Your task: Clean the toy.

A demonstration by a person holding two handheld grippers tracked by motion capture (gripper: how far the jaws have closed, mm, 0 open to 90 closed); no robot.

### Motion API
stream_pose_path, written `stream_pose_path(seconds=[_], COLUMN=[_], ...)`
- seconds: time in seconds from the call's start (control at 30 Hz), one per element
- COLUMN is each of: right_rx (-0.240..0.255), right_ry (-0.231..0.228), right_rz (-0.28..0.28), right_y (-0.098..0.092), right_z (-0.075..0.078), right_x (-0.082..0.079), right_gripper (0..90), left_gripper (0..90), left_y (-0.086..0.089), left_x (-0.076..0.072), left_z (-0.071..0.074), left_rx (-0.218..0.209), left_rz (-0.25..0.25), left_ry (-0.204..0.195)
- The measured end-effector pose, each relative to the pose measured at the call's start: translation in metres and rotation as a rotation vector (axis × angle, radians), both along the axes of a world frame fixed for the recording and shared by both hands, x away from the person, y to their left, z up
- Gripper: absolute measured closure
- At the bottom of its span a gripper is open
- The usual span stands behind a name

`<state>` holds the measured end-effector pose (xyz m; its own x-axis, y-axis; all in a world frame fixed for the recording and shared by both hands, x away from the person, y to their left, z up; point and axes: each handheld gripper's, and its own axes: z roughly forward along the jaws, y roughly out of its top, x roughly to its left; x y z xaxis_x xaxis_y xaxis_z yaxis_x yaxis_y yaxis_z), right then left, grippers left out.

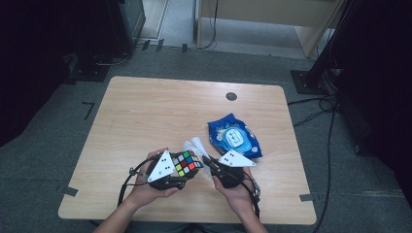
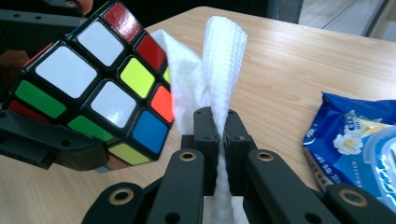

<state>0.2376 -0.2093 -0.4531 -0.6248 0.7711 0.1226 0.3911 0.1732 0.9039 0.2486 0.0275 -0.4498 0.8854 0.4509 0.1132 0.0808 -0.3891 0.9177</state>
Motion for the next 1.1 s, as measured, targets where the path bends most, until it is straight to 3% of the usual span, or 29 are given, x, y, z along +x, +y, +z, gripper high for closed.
stream_pose_path(seconds=[0.13,0.3,0.37,0.57,0.73,0.9,1.1], right_rx=[0.036,0.093,0.106,0.092,0.114,0.059,-0.051], right_ry=[-0.037,-0.115,-0.126,-0.088,-0.036,0.028,0.075], right_rz=[0.004,0.053,0.066,0.083,0.083,0.049,-0.005], right_y=[-0.003,0.001,0.004,0.011,0.009,0.006,0.001], right_z=[0.014,0.039,0.043,0.033,0.025,0.012,-0.014], right_x=[-0.005,-0.021,-0.025,-0.023,-0.016,-0.006,0.006], right_gripper=[88.4,88.3,88.3,88.3,87.8,87.4,87.4], left_gripper=[33.8,33.8,33.8,33.8,33.8,33.8,33.8], left_y=[0.002,0.001,0.0,-0.003,-0.002,0.0,0.004], left_x=[0.004,0.006,0.005,0.0,-0.001,-0.001,0.001], left_z=[-0.004,-0.008,-0.007,-0.003,-0.002,0.001,0.005], left_rx=[0.021,0.034,0.033,0.018,0.018,-0.002,-0.025], left_rz=[0.018,0.03,0.024,-0.001,-0.005,-0.005,0.001], left_ry=[0.006,0.016,0.015,0.002,-0.002,-0.003,0.0])
